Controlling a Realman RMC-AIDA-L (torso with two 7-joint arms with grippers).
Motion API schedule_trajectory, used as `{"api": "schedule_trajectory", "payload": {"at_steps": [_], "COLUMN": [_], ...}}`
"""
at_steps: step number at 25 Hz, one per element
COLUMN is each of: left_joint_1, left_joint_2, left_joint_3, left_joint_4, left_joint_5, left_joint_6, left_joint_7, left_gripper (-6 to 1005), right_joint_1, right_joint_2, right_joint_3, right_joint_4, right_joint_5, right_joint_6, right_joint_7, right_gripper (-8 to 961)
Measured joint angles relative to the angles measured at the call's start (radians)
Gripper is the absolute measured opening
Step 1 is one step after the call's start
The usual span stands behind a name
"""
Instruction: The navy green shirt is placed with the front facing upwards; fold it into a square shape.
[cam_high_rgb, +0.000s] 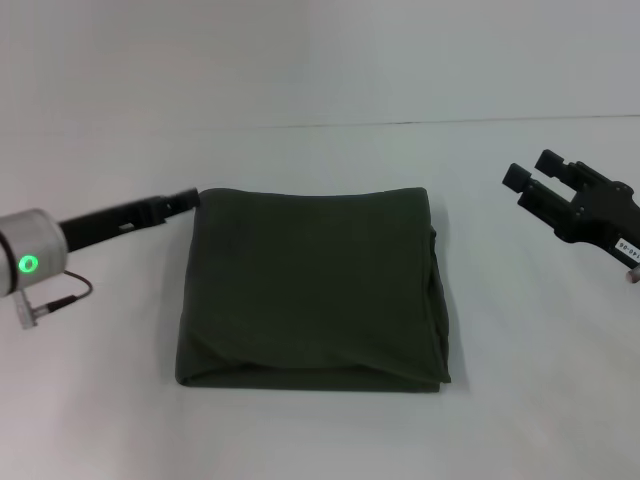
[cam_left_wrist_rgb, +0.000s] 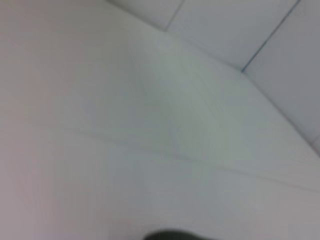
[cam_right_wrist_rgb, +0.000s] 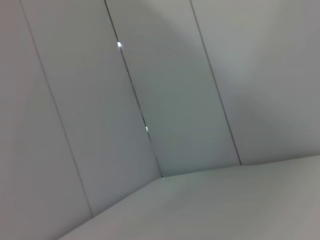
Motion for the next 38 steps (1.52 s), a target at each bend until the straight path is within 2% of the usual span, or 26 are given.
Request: {"api": "schedule_trajectory", "payload": {"at_steps": [1, 4, 5, 6, 8, 12, 15, 18, 22, 26, 38], "left_joint_1": [0.011, 0.035, 0.043, 0.043, 0.044, 0.042, 0.036, 0.016, -0.002, 0.015, 0.117], "left_joint_2": [0.0, -0.003, 0.0, 0.0, 0.006, 0.038, 0.068, 0.09, 0.108, 0.108, 0.087], "left_joint_3": [-0.004, -0.011, -0.029, -0.029, -0.061, -0.099, -0.128, -0.162, -0.202, -0.225, -0.344], "left_joint_4": [0.013, 0.042, 0.062, 0.062, 0.085, 0.122, 0.127, 0.135, 0.133, 0.137, 0.119], "left_joint_5": [-0.023, -0.096, -0.123, -0.123, -0.125, -0.111, -0.074, 0.024, 0.132, 0.196, 0.239], "left_joint_6": [0.009, 0.077, 0.158, 0.158, 0.24, 0.377, 0.522, 0.678, 0.837, 0.945, 1.017], "left_joint_7": [0.034, 0.161, 0.236, 0.236, 0.287, 0.355, 0.409, 0.426, 0.464, 0.553, 0.74], "left_gripper": [410, 531, 571, 612, 696, 871, 870, 869, 868, 867, 864], "right_joint_1": [0.001, 0.004, 0.004, 0.004, 0.004, -0.004, -0.011, -0.012, -0.01, -0.011, 0.022], "right_joint_2": [0.0, 0.0, -0.001, -0.002, -0.005, -0.012, -0.011, 0.0, 0.005, 0.011, 0.017], "right_joint_3": [-0.009, -0.043, -0.058, -0.078, -0.125, -0.24, -0.314, -0.342, -0.397, -0.466, -0.591], "right_joint_4": [-0.005, -0.027, -0.037, -0.048, -0.07, -0.126, -0.195, -0.248, -0.255, -0.251, -0.166], "right_joint_5": [-0.001, -0.001, -0.001, -0.001, -0.001, -0.009, -0.067, -0.156, -0.207, -0.207, -0.146], "right_joint_6": [0.0, -0.005, -0.009, -0.013, -0.029, -0.09, -0.168, -0.255, -0.322, -0.336, -0.255], "right_joint_7": [-0.005, -0.019, -0.017, -0.013, -0.006, 0.026, 0.066, 0.088, 0.086, 0.085, 0.037], "right_gripper": [669, 672, 673, 674, 699, 797, 871, 914, 942, 941, 942]}}
